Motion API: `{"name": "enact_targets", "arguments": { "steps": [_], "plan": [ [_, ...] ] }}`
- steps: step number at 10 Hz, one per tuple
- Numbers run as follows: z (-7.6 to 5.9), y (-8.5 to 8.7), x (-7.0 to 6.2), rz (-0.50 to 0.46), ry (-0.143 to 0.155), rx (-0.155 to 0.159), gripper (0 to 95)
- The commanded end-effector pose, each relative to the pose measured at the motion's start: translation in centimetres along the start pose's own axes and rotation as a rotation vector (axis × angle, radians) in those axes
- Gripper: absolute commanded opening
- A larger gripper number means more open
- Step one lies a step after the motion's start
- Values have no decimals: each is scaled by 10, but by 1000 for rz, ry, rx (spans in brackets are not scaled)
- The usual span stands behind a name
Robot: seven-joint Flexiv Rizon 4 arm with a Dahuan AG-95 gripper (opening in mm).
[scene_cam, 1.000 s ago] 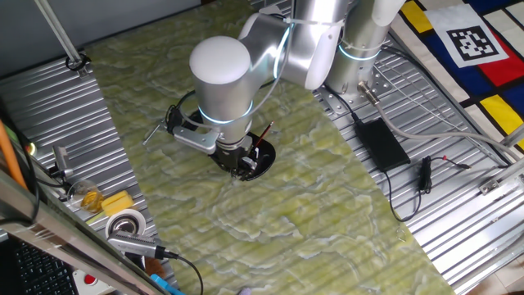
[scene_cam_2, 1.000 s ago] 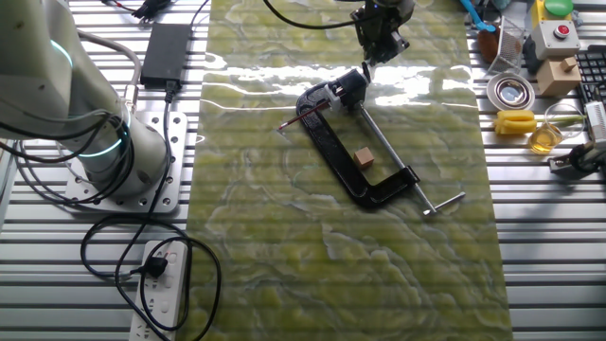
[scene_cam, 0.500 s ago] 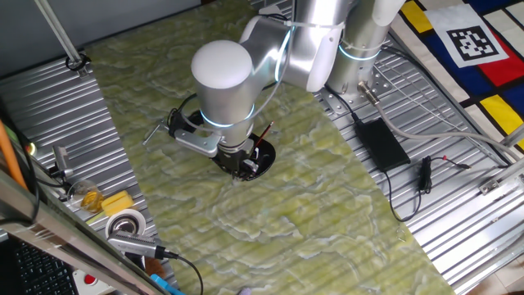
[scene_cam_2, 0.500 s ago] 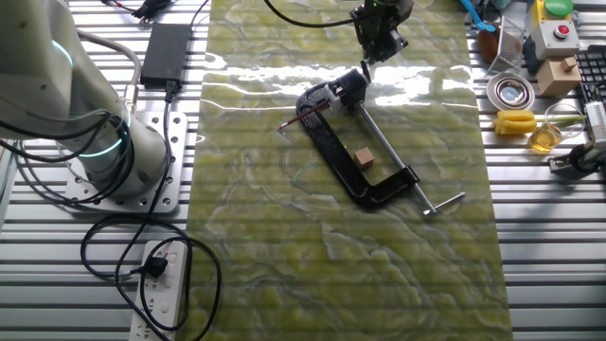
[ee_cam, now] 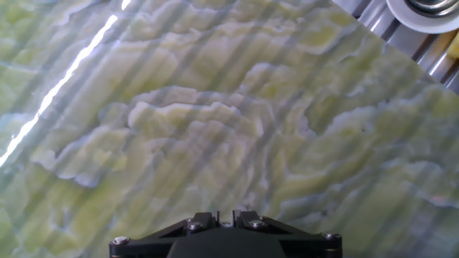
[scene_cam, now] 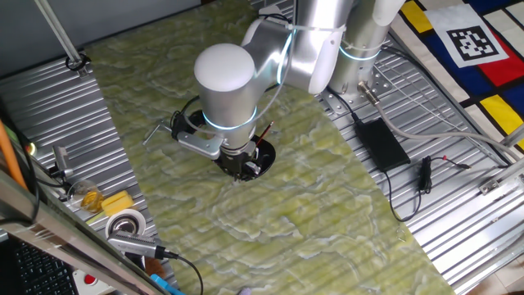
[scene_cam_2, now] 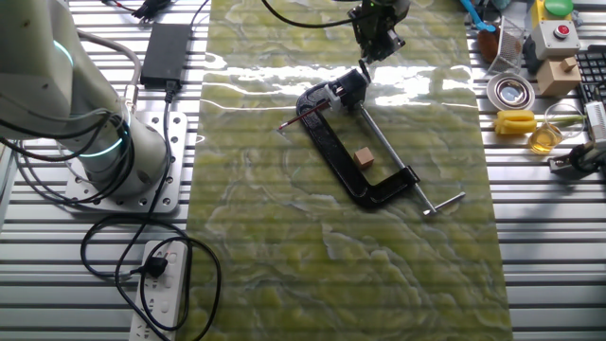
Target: Sharpen the pencil with a pencil sharpener
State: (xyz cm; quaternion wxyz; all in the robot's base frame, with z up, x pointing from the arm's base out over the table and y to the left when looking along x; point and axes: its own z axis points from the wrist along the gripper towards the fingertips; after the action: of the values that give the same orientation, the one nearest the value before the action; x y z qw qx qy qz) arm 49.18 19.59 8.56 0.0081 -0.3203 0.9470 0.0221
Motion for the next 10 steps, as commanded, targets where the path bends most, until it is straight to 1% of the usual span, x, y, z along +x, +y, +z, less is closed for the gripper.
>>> {"name": "enact_targets", "arguments": {
  "steps": [1, 2, 3, 4, 6, 8, 10],
  "plan": [
    [3, 3, -4, 3, 2, 3, 0],
    [6, 4, -3, -3, 5, 11, 0],
    [10, 4, 0, -7, 5, 12, 0],
    [13, 4, 1, -8, -1, 8, 0],
    [16, 6, 0, 11, -13, -7, 0],
    [20, 7, -1, 6, -19, 2, 0],
    [25, 6, 0, -10, -16, 7, 0]
  ]
}}
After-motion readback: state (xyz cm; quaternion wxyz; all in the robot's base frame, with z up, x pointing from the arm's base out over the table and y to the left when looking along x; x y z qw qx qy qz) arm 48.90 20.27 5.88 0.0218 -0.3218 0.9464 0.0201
